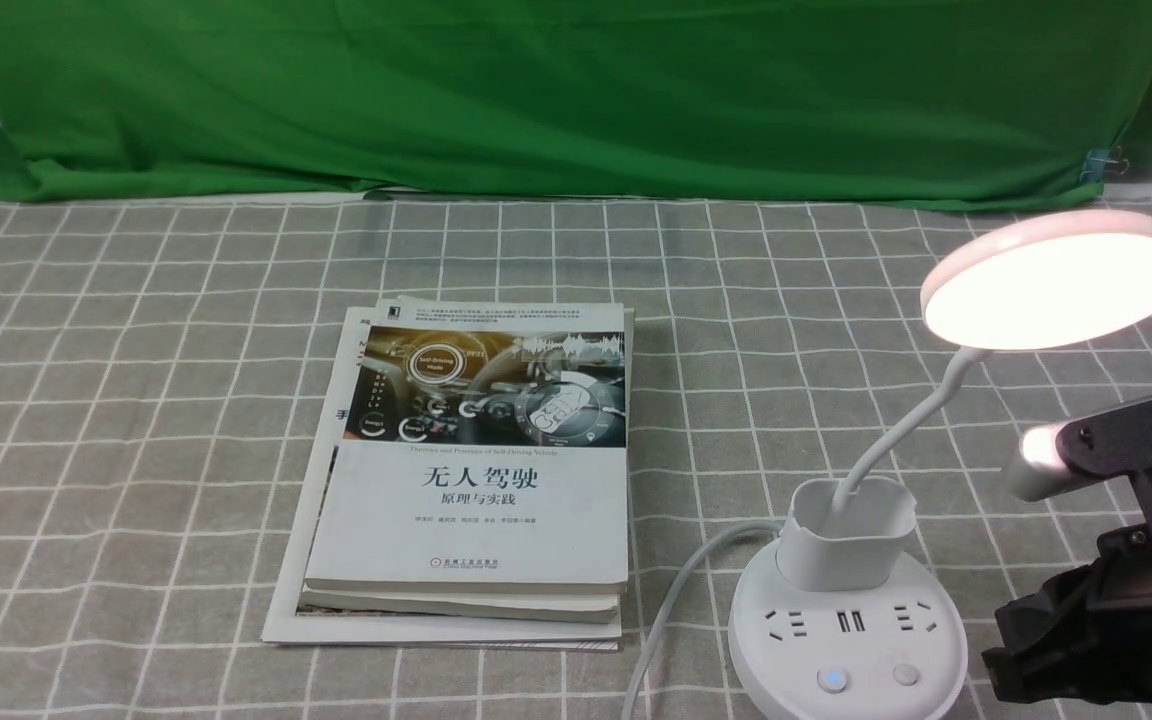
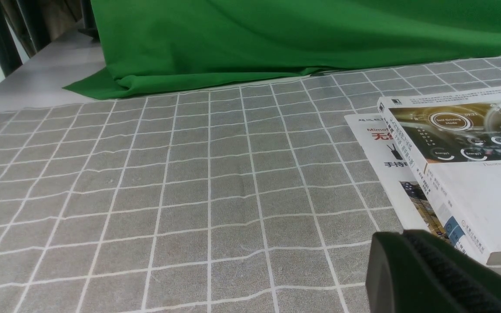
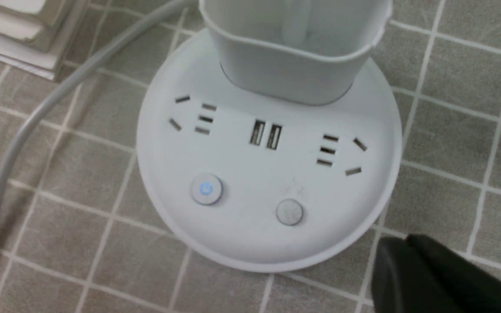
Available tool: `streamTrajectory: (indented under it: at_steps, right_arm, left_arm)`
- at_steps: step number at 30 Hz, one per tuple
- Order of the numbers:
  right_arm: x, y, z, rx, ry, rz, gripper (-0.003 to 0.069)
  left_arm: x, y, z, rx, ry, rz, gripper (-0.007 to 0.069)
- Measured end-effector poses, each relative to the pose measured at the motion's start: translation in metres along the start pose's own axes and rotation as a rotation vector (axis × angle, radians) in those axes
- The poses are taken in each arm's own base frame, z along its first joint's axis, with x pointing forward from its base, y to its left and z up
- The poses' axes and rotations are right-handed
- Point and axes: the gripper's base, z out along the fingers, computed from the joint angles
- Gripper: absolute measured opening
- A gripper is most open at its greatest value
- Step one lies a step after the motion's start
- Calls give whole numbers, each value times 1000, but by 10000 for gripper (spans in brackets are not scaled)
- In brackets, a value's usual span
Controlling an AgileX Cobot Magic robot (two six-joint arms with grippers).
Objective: Turn off the desk lamp on the grey coffee tablecloth by hand.
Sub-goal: 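Press the power button on the lamp base to turn the lamp off with the right gripper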
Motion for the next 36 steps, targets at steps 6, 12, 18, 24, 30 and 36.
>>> streamTrajectory:
  at_steps: [6,12,18,24,30,36]
  right_arm:
    - [-1,0,0,-4,-8,6,67]
    - [-1,1,0,-15,-8,21,68]
    - [0,3,1,-33,7,21,68]
    - [6,3,12,-32,106,5,69]
    - [1,4,12,-34,116,-6,69]
    - [-20,6,4,-39,89,-27,69]
  left_arm:
    - [0,0,0,0,0,0,1]
    - [0,0,0,0,0,0,1]
    - [0,0,0,0,0,0,1]
    - [0,0,0,0,0,0,1]
    - [0,0,0,0,0,0,1]
    - [0,0,0,0,0,0,1]
